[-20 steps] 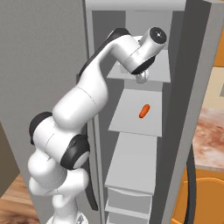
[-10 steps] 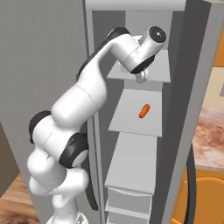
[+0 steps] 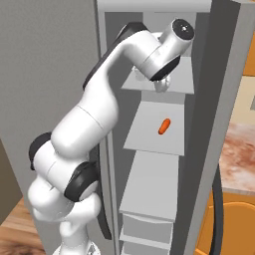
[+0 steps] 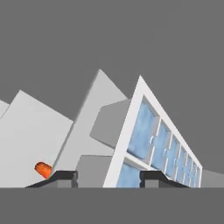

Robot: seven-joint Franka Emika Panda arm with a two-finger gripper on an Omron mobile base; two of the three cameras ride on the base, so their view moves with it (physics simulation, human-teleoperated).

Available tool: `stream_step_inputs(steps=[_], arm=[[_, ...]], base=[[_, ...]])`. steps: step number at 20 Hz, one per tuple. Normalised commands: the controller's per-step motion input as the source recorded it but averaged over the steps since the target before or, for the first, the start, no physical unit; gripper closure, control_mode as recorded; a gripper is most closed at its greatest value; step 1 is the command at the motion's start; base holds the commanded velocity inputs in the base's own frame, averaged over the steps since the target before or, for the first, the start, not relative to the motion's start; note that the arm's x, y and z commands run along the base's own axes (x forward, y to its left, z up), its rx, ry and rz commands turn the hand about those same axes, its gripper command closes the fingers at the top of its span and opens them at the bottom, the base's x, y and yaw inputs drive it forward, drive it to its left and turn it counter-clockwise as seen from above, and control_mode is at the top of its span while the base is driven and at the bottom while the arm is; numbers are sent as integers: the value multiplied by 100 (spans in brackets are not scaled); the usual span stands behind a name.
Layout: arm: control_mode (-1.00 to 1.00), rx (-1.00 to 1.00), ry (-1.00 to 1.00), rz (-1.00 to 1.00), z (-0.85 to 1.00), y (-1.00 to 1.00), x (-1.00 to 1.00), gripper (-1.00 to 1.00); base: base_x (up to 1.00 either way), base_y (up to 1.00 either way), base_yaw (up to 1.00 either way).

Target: Open the freezer door, pick up the ice cube tray from the freezer, and place it on the dining counter.

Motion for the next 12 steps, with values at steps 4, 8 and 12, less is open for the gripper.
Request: stream_step_inputs(steps=[4, 8, 12], arm=[[-100, -1, -9, -1, 2, 0, -100, 100], [-100, -5, -14, -8, 0, 5, -100, 100], [-100, -6, -10, -14, -4, 24, -100, 100]], base=[[0, 0, 0], [0, 0, 0], [0, 0, 0]])
